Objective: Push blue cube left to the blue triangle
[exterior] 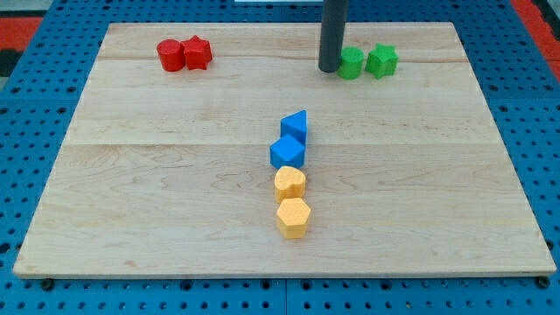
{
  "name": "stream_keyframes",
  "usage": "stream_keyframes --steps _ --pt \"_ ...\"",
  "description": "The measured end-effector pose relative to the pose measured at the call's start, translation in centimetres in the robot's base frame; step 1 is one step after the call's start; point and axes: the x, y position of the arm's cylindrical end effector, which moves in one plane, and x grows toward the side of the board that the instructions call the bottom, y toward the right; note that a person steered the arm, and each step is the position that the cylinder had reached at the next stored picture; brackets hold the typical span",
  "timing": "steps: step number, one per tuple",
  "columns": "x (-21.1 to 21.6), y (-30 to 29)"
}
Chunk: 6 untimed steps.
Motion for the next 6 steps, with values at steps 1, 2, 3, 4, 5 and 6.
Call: stream_keyframes --steps 1,2,3,4,5,6 --pt "6.0 0.1" --pt "12.0 2.1" --pt "14.0 2.3" --pt "15.5 -0.4" --pt "15.6 -3.4" --pt "15.6 -4.6"
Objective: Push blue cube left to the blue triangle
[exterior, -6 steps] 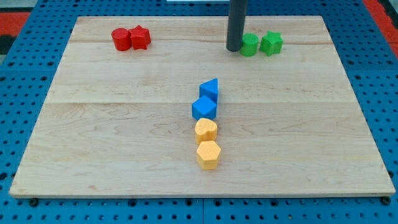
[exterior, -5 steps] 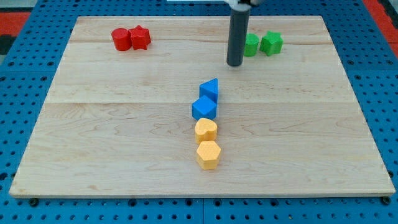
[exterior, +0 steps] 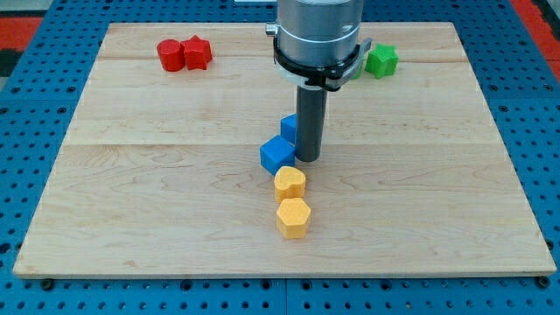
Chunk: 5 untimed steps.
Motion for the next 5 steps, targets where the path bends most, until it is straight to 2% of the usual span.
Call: stream_keyframes --steps 1,3,4,5 --pt "1.7 -2.8" --pt "5.9 -15.1" --pt "3.8 -14.9" --pt "2.5 -11.7"
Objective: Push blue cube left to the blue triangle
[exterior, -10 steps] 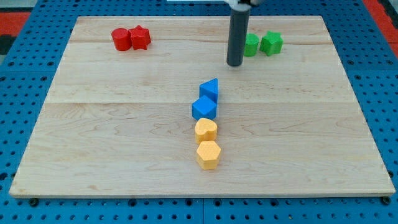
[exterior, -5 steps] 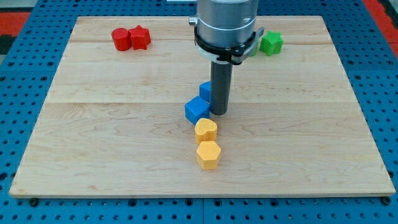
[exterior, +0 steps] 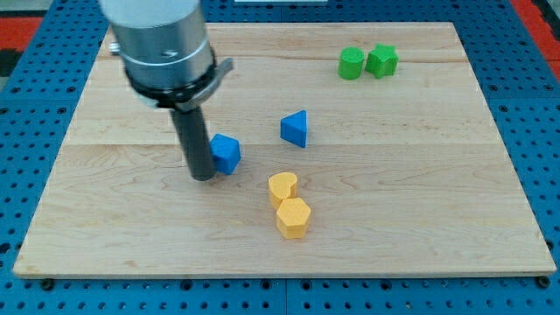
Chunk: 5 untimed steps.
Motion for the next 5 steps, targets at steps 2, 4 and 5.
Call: stream_keyframes --steps 2,4,5 --pt "-3.6 6.5" --pt "2.0 7.0" --pt "2.9 6.8"
